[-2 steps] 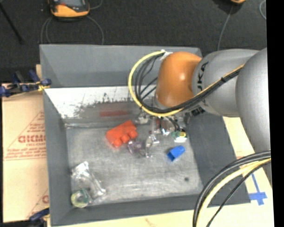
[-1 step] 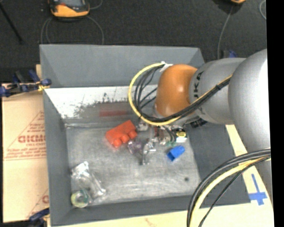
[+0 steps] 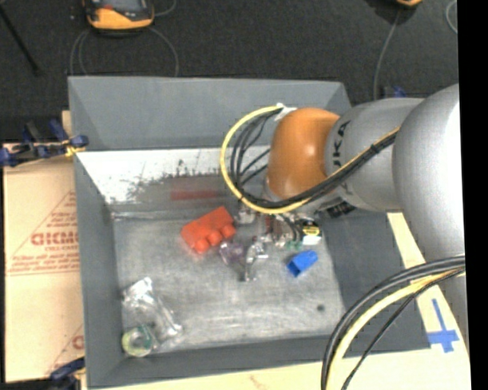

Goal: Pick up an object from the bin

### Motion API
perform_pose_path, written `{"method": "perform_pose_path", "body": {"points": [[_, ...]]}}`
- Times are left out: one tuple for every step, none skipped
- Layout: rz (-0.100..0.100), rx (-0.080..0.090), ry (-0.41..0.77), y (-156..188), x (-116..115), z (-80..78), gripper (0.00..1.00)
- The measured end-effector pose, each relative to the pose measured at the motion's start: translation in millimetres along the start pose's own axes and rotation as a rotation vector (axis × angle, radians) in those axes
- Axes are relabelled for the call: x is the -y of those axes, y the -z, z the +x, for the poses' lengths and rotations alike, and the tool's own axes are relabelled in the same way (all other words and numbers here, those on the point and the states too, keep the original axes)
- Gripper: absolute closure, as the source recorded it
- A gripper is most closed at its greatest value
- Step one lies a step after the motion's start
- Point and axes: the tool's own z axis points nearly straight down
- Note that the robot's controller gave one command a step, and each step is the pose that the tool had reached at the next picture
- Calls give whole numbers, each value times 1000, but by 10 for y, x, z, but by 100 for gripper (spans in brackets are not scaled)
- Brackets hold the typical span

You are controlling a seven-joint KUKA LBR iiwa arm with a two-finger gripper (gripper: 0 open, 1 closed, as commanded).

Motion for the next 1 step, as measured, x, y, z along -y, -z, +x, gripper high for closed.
{"method": "perform_pose_path", "body": {"points": [[1, 3, 0, 17, 5, -12, 100]]}}
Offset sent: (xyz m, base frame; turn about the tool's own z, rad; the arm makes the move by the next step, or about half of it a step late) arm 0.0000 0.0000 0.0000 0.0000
